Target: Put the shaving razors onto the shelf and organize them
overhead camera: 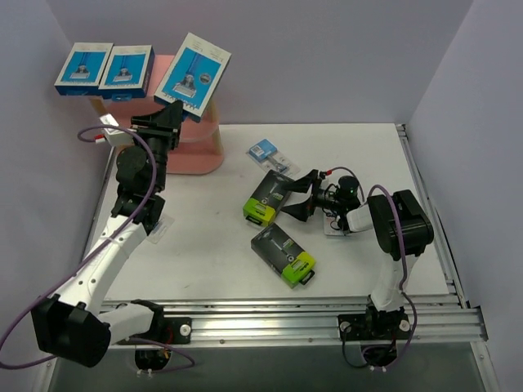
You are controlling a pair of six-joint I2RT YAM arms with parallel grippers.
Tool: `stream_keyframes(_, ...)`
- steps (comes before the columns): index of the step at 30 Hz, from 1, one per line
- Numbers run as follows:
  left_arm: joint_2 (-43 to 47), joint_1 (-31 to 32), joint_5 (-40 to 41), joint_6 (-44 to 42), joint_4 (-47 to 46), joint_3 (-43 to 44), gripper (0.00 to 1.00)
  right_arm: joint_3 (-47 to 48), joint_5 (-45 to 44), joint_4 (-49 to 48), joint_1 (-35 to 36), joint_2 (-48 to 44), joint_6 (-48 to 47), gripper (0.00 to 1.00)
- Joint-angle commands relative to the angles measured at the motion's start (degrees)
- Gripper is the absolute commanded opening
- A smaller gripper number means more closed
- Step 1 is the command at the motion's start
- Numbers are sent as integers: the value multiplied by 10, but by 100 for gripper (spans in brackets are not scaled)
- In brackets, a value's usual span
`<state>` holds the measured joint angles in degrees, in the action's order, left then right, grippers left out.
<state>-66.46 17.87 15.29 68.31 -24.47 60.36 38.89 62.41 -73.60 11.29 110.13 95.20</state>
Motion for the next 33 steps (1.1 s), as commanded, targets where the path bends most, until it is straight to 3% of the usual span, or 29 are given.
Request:
stream_keyframes(1, -17, 16, 116, -6, -38, 42, 2, 10, 19, -409, -1, -20, 19, 80)
stream_keyframes(5, -44, 33, 183, 8, -15, 62, 2, 9, 20, -409, -2, -17, 19, 81)
stream_keyframes(15, -104, 39, 252, 49, 21, 107, 2, 6, 21, -412, -1, 0, 15, 82)
stream_keyframes(33, -191, 23, 266, 55, 46, 181, 2, 2, 24, -415, -1, 7, 11, 88)
